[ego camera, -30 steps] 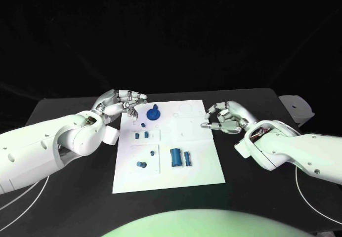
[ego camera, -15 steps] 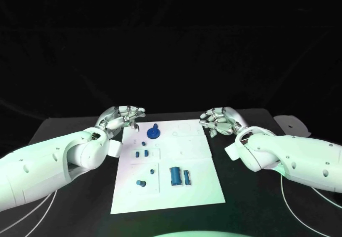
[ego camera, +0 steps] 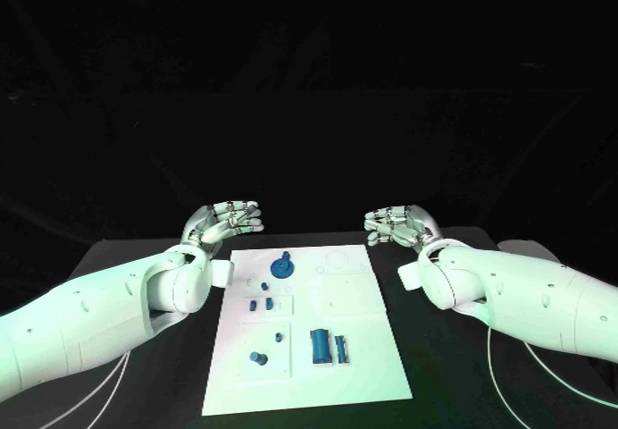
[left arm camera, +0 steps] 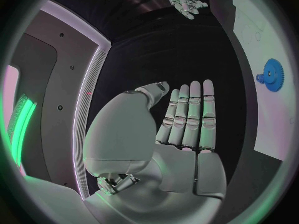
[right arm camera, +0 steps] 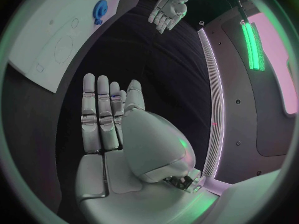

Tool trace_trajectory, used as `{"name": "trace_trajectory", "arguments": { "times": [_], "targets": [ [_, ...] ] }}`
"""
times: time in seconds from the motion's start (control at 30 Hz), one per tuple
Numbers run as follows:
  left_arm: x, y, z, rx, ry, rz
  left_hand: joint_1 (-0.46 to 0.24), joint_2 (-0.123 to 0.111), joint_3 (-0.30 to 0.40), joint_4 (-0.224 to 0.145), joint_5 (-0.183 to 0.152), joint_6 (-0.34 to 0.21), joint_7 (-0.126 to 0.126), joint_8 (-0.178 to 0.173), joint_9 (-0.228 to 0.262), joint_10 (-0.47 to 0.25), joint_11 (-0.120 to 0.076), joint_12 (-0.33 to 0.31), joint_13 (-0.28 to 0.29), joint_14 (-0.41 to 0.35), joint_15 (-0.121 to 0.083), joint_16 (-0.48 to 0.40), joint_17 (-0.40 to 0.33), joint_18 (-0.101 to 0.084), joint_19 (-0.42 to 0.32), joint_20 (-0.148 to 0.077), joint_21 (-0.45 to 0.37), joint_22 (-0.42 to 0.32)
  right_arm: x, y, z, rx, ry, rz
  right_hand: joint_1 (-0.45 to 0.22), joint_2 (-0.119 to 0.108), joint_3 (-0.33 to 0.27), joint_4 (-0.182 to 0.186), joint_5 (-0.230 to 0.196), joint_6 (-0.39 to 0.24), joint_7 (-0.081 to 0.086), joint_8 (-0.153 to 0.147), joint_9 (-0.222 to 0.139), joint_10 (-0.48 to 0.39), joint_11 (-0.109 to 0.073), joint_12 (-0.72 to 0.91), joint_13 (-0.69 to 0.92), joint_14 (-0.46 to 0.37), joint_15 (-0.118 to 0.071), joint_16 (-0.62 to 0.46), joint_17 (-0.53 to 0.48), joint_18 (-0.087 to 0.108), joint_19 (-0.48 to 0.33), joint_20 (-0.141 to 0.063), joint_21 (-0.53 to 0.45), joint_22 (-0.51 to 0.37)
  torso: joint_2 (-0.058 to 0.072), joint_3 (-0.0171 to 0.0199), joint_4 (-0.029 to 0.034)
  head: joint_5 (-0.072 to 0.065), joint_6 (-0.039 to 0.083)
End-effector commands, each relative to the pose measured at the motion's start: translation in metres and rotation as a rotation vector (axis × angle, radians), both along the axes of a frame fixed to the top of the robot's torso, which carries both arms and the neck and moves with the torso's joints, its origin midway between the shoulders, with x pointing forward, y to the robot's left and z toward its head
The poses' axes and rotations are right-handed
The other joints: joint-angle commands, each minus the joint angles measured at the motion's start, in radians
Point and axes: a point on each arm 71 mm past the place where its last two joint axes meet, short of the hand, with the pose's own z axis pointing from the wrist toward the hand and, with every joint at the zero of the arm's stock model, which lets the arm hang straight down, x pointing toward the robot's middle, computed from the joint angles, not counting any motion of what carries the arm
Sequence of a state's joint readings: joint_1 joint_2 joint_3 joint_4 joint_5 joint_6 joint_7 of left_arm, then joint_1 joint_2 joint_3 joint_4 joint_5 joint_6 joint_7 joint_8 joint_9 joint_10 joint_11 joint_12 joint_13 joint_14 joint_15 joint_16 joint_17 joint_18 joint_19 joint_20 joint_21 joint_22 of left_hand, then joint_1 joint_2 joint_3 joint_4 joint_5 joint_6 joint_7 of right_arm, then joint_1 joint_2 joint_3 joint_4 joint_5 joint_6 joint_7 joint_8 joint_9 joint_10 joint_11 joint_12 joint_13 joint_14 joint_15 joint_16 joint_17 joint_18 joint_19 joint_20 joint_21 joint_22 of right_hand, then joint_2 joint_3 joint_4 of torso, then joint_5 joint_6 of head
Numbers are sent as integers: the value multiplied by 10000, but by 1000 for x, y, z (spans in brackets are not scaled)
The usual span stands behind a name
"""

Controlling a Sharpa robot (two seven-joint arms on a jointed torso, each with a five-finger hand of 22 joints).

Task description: Assemble the parts on the task board

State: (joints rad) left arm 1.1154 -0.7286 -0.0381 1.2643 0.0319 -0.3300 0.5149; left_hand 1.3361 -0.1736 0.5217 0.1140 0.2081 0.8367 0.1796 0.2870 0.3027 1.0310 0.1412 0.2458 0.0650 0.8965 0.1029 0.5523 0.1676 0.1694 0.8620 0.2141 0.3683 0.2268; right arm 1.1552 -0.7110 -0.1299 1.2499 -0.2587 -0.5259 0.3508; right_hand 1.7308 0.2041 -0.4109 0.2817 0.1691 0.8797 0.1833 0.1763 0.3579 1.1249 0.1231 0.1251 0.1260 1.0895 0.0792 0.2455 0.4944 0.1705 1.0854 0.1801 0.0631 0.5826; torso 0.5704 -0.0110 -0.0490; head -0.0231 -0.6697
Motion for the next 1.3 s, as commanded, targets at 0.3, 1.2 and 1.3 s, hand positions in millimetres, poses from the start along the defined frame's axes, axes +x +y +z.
{"name": "trace_trajectory", "arguments": {
  "times": [0.3, 1.2, 1.3],
  "targets": [
    [-13, -12, 0, 223, 64, 367, -13361, 1736, -5217, -1140, -2081, -8367, -1796, -2870, -3027, -10310, -1412, -2458, -650, -8965, -1029, -5523, -1676, -1694, -8620, -2141, -3683, -2268, -18, 16, 5, 1111, -147, -416, -8733, -2041, 4109, -2817, -1691, -8797, -1833, -1763, -3579, -11249, -1231, -1251, -1260, -10895, -792, -2455, -4944, -1705, -10854, -1801, -631, -5826, -181, 76, 348, 157, 488],
    [-57, -43, 7, 888, 185, 1624, -13361, 1736, -5217, -1140, -2081, -8367, -1796, -2870, -3027, -10310, -1412, -2458, -650, -8965, -1029, -5523, -1676, -1694, -8620, -2141, -3683, -2268, -55, 42, 20, 2961, -141, -1295, -17308, -2041, 4109, -2817, -1691, -8797, -1833, -1763, -3579, -11249, -1231, -1251, -1260, -10895, -792, -2455, -4944, -1705, -10854, -1801, -631, -5826, -262, 110, 490, 231, 697],
    [-57, -43, 7, 888, 185, 1624, -13361, 1736, -5217, -1140, -2081, -8367, -1796, -2870, -3027, -10310, -1412, -2458, -650, -8965, -1029, -5523, -1676, -1694, -8620, -2141, -3683, -2268, -55, 42, 20, 2961, -141, -1295, -17308, -2041, 4109, -2817, -1691, -8797, -1833, -1763, -3579, -11249, -1231, -1251, -1260, -10895, -792, -2455, -4944, -1705, -10854, -1801, -631, -5826, -262, 110, 490, 231, 697]
  ]
}}
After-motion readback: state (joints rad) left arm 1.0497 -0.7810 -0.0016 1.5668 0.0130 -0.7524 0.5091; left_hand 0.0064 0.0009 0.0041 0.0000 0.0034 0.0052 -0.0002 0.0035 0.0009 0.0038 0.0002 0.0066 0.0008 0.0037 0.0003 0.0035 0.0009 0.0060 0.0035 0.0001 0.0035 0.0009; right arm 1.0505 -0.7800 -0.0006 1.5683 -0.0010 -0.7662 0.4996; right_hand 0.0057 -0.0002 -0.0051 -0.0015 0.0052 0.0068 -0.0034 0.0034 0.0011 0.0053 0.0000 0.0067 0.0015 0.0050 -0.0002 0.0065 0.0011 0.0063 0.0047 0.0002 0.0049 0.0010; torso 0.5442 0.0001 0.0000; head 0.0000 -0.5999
